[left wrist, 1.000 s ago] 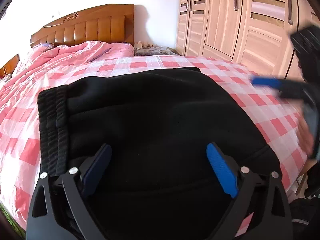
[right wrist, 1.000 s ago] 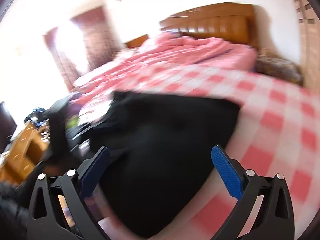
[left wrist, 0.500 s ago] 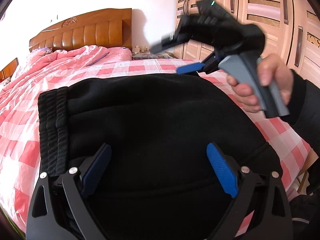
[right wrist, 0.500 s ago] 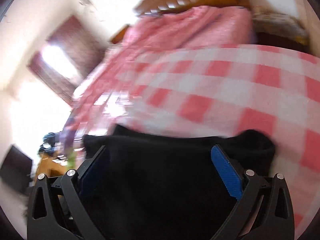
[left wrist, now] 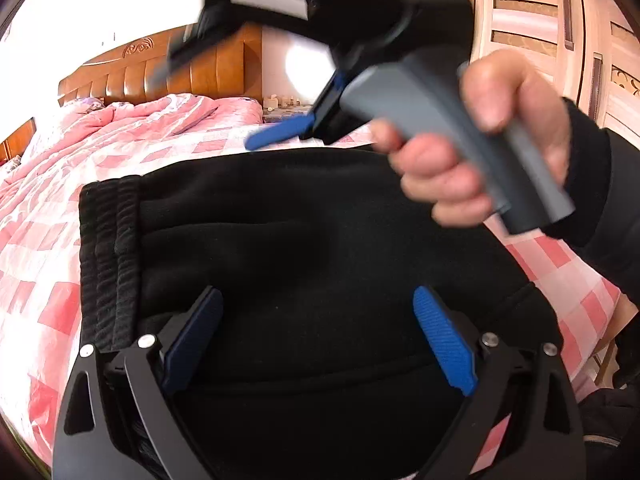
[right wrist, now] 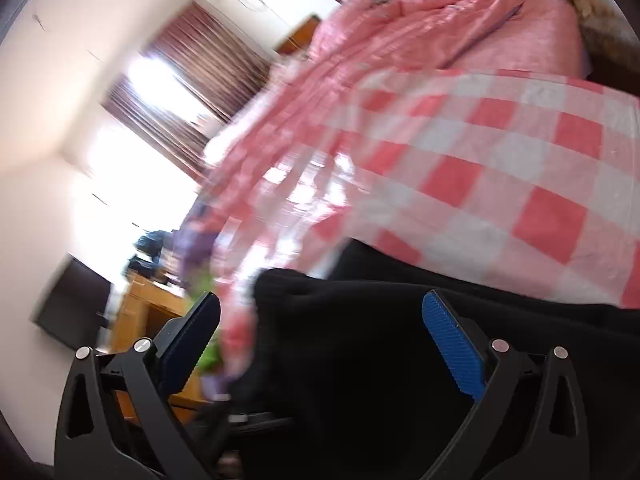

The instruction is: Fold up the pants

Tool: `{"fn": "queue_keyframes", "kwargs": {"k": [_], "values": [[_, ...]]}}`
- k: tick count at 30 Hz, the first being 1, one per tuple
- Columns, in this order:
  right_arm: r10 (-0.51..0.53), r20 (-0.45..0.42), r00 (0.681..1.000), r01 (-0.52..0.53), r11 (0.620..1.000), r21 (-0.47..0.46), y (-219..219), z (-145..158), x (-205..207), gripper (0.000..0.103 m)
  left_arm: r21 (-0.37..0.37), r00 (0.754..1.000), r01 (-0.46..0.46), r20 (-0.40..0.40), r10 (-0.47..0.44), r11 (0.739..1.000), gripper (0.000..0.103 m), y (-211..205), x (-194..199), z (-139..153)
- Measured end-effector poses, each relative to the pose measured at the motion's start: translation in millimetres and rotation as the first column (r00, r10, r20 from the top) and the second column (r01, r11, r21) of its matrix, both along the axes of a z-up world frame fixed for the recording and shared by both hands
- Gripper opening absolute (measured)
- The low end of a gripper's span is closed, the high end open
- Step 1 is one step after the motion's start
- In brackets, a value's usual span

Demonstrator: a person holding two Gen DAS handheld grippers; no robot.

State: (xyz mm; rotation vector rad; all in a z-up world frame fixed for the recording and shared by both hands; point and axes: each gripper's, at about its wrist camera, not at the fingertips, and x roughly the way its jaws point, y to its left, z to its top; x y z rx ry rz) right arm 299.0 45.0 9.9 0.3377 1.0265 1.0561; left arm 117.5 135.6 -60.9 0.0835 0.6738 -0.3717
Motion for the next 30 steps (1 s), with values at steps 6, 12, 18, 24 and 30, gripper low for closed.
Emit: {"fn": "queue_keyframes", "kwargs": {"k": [6,12,18,24,30], "values": [[-0.143,0.209,0.967,0.158,0.986,-0.055,-61,38,-46,0.099,-0.197,1.0,0.003,0.031,0.003,0.98,0.102,39,-20,50],[-0.285,0.278,0.917,0.341,0.923,-0.179,-117,14,-94,0.099,-0.238,0.984,-0.129,-0.154,0.094,0.963,0.101,84,35,57],[-0.186,0.339,0.922,0.315,0.87,-0.38,-97,-34,-144,0.099,-0.202,0.969,-0.152,-0.223,0.106,0.968,0.101,82,64,22],[-0.142,0.361,0.922,0.282,0.884,-0.374,-93,-61,-150,0.099,-0.146,0.98,-0.15,-0.157,0.126,0.978,0.101,74,63,9],[-0.153,0.401,0.903,0.305,0.885,-0.35,-95,-64,-157,0.099,-0.156,0.986,-0.142,-0.112,0.125,0.977,0.101,77,62,4]]}}
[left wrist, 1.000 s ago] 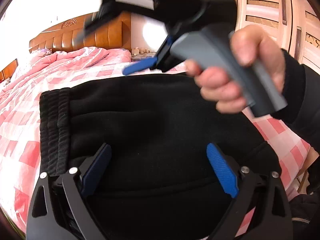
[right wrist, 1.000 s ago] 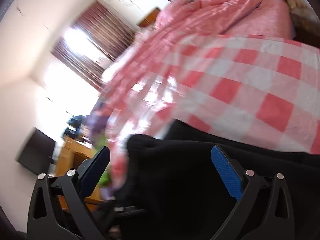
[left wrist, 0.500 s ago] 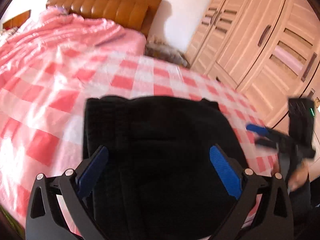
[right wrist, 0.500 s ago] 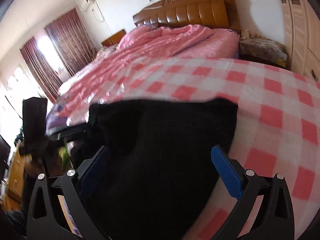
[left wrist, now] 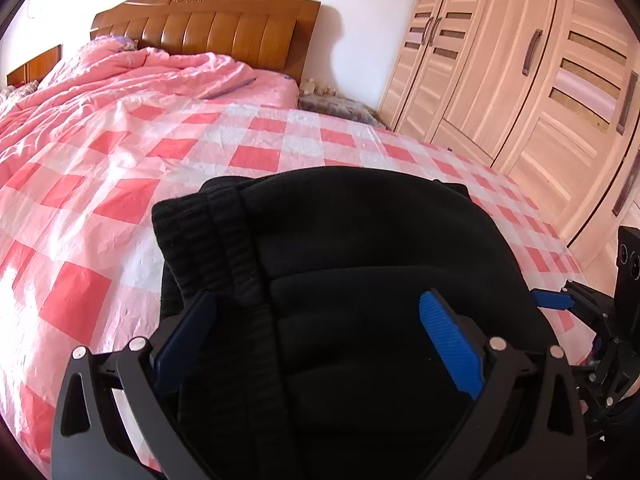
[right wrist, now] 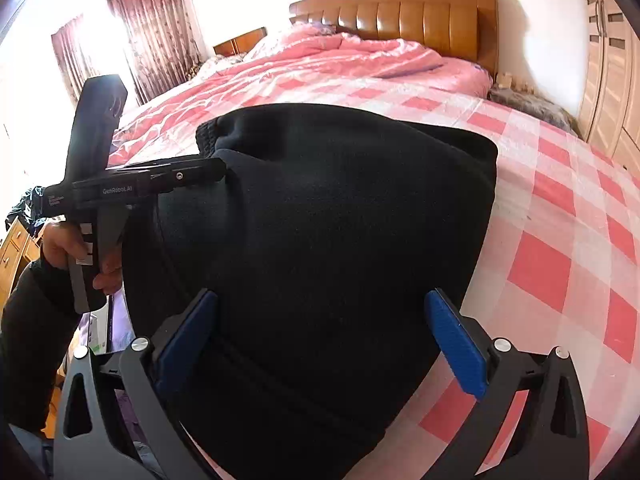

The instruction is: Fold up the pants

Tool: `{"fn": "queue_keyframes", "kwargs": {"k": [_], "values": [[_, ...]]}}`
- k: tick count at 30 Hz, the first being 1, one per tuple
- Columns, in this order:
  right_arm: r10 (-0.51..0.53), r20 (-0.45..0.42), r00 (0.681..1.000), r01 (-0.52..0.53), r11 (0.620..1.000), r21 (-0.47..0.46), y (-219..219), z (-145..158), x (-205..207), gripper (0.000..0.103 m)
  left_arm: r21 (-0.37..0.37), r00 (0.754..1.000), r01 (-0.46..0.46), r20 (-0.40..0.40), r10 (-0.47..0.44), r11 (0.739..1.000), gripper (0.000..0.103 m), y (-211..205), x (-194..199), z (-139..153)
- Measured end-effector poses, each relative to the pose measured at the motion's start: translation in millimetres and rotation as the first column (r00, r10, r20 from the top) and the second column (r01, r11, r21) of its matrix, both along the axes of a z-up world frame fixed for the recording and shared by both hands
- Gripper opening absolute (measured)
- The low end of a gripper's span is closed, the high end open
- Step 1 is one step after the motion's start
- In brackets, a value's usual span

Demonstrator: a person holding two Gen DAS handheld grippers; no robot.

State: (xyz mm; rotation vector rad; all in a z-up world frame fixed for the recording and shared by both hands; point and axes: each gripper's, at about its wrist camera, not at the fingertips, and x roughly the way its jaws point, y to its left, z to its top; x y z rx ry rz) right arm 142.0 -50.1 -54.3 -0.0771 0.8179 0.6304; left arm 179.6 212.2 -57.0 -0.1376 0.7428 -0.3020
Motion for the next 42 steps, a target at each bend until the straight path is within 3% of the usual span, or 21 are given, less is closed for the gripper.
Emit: {"fn": "queue_keyframes", "kwargs": {"k": [10,14,16,19,20,23,26,27,30,33,35,39,40,42], "values": [[-0.012,0.043,0.999,0.011,1.0,0.029,-3,4,-15,0.099,0.035,0.999,-0.031,0.016,0.03,0.999,0.101,-1,1,1],[-0.037,0.025,0.999,0.037,0.999,0.002,-2,7,-18,0.099,0.12,0.992,-0.124,0.037,0.12,0.985,0.101,-6,-4,2],[-0.069,0.008,0.998,0.069,0.997,-0.034,-3,14,-22,0.099,0.207,0.975,-0.221,0.041,0.217,0.953,0.101,-11,-10,9],[-0.093,0.038,0.995,0.095,0.992,-0.077,-10,26,-45,0.099,0.314,0.922,-0.387,0.108,0.372,0.867,0.102,-19,-37,30],[-0.089,0.075,0.993,0.096,0.992,-0.088,-13,31,-58,0.099,0.316,0.913,-0.409,0.125,0.389,0.856,0.102,-23,-51,38],[-0.084,0.194,0.977,0.107,0.988,-0.112,-20,42,-98,0.099,0.282,0.92,-0.39,0.159,0.358,0.877,0.102,-35,-93,53],[-0.147,0.312,0.939,0.203,0.967,-0.156,-26,49,-131,0.099,0.262,0.897,-0.442,0.158,0.413,0.858,0.102,-43,-128,59],[-0.174,0.337,0.925,0.24,0.957,-0.164,-29,51,-138,0.099,0.23,0.88,-0.474,0.157,0.448,0.85,0.102,-44,-142,61],[-0.233,0.375,0.897,0.302,0.944,-0.136,-41,58,-157,0.099,0.13,0.861,-0.507,0.124,0.493,0.852,0.102,-48,-171,61],[-0.271,0.361,0.892,0.323,0.942,-0.091,-56,64,-168,0.099,0.122,0.879,-0.475,0.121,0.462,0.872,0.102,-67,-190,58],[-0.28,0.345,0.896,0.327,0.941,-0.085,-61,64,-175,0.099,0.154,0.888,-0.447,0.19,0.418,0.881,0.102,-84,-202,60],[-0.258,0.316,0.913,0.31,0.942,-0.128,-66,54,-188,0.099,0.296,0.887,-0.41,0.351,0.301,0.863,0.102,-123,-223,64],[-0.262,0.303,0.916,0.312,0.941,-0.131,-68,51,-190,0.099,0.309,0.893,-0.395,0.349,0.284,0.865,0.102,-129,-223,63],[-0.283,0.28,0.917,0.323,0.94,-0.109,-77,49,-192,0.099,0.31,0.927,-0.317,0.302,0.224,0.896,0.102,-137,-222,58]]}}
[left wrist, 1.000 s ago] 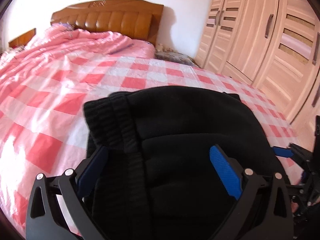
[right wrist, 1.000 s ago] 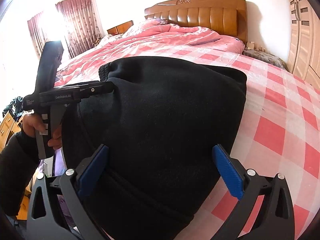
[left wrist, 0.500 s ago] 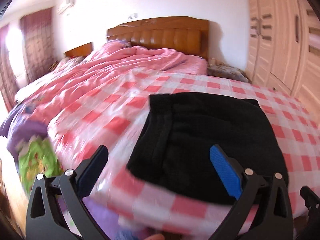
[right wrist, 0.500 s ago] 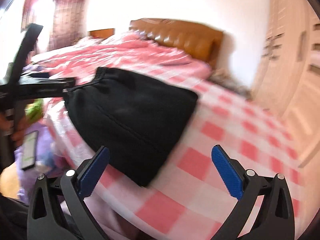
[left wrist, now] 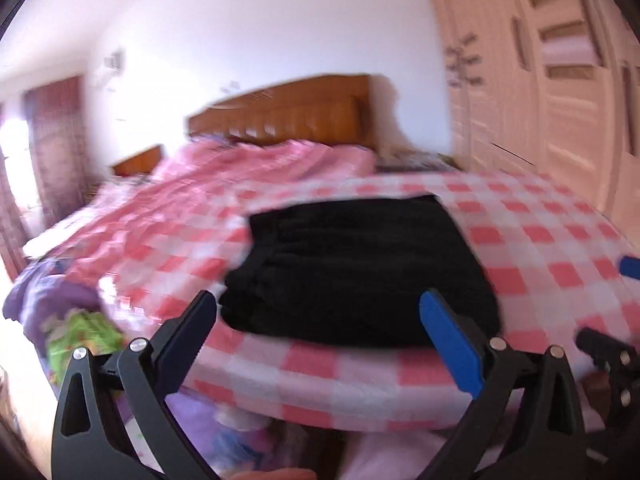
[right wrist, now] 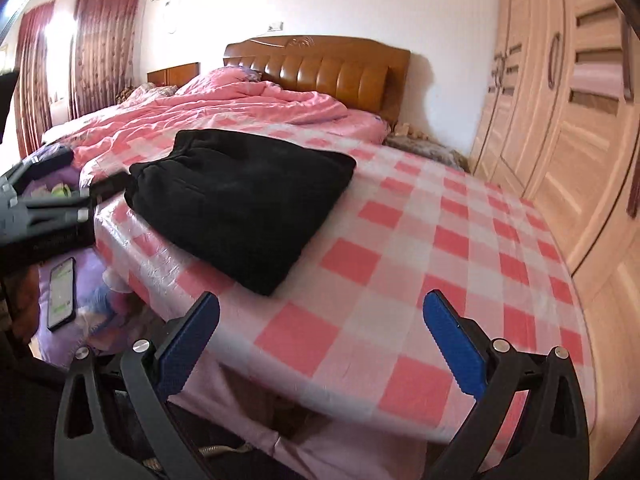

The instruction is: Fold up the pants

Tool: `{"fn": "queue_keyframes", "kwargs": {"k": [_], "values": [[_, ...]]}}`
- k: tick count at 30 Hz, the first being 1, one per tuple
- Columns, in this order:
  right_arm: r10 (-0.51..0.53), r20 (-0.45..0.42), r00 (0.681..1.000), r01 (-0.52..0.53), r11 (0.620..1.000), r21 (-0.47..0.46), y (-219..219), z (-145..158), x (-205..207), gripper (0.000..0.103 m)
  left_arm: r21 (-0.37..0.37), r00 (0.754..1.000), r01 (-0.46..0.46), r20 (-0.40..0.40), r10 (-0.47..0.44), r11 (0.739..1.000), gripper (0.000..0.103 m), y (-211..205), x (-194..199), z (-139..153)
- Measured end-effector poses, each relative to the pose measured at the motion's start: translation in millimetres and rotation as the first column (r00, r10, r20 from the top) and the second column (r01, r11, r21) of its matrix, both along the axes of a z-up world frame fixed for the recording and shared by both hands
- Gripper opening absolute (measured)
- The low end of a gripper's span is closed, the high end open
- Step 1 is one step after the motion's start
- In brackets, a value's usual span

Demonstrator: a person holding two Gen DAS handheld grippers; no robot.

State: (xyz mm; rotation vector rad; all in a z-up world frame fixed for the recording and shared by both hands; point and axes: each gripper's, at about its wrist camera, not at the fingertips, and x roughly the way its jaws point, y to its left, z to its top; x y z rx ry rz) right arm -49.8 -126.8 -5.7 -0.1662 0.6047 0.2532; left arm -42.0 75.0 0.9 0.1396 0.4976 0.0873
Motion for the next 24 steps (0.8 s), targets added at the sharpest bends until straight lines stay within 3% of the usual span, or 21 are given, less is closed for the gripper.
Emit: {"fn": "queue_keyframes", "kwargs": {"k": [3,7,16,24], "values": [[-0.02,0.001,1.0,0.02,0.999,0.027,-6,2,1,0.099,-0.026,0.997,0.039,-0.069,-0.04,0.999,0.102,-5,7,-9],[0.007,0.006,1.0,-0.007,1.0,0.02,-1,2,-1,0.099,-0.07,0.995,0.027,-0.094,-0.034,0.997,0.102,3,15,-12],[0.093,0.038,0.995,-0.091,0.995,-0.035,24,9,1,0.099,-0.089,0.996,-0.007,-0.089,-0.001,0.996,0.102,11,15,-9],[0.103,0.018,0.995,-0.102,0.994,-0.038,28,5,3,0.099,-0.131,0.993,-0.059,-0.105,0.045,0.99,0.102,26,19,-7]]}}
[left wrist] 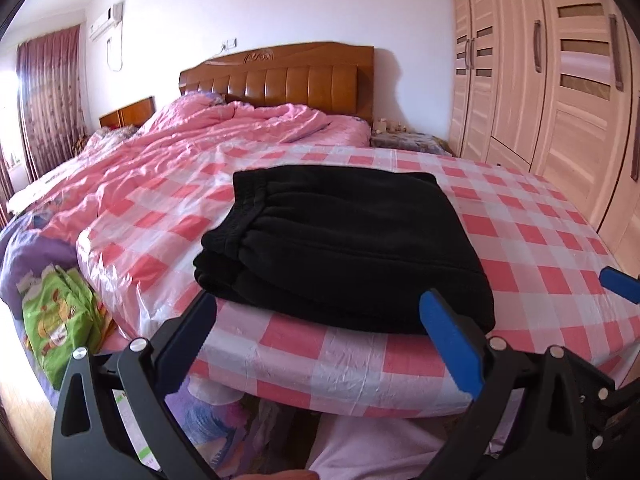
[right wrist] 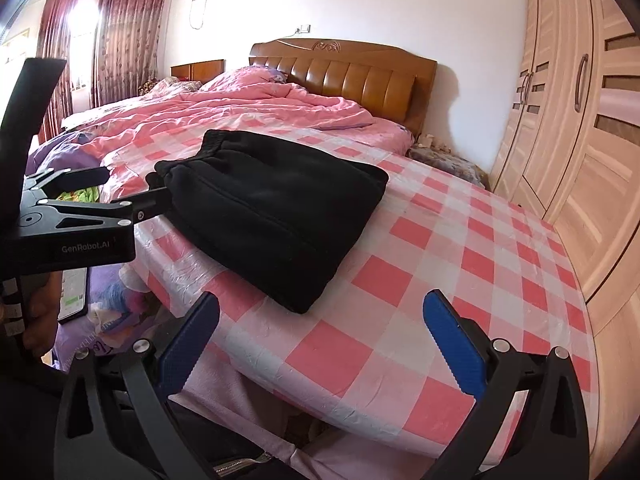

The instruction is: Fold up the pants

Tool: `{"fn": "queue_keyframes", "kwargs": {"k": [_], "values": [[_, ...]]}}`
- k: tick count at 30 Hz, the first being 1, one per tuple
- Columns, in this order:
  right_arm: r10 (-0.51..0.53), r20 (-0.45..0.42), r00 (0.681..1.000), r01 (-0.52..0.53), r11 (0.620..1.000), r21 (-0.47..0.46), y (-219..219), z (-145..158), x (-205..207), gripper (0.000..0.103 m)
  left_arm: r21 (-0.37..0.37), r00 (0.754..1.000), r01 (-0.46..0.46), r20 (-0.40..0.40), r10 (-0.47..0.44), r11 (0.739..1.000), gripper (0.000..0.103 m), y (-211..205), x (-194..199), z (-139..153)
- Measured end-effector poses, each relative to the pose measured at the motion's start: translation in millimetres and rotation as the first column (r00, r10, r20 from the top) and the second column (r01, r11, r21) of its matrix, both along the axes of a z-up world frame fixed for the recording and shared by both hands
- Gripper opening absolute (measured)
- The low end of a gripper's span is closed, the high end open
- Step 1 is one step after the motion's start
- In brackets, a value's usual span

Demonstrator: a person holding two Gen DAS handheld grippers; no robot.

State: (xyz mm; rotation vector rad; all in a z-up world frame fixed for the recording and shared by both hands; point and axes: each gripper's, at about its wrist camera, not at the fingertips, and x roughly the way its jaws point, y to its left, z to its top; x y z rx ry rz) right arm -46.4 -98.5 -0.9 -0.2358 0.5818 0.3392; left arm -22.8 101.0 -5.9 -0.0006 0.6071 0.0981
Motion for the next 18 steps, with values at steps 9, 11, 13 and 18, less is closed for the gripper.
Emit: {"fn": "queue_keyframes", "kwargs": {"k": [9,11,13,18], "values": [[-0.007,-0.014,1.0,0.007,1.0,0.011,-2.7,-1.7,3.6,0.099,0.006,1.0,-0.005,-0.003,0.005,1.0,0.102,-0.3,-0.1,-1.2],[-0.007,-0.014,1.0,0.007,1.0,0.013,-3.0,-1.7,3.7,0.099,0.009,1.0,-0.004,-0.003,0.004,1.0,0.102,-1.3,-0.4,-1.3],[-0.007,-0.014,1.0,0.007,1.0,0.013,-3.3,-1.7,3.9,0.099,0.007,1.0,-0.003,-0.003,0.003,1.0,0.102,-1.4,-0.5,-1.2],[-0.009,-0.015,1.0,0.009,1.0,0.014,-2.9,-2.2,3.7,0.099,0.007,1.0,-0.004,-0.002,0.004,1.0,0.102,-1.6,-0.4,-1.3]]}}
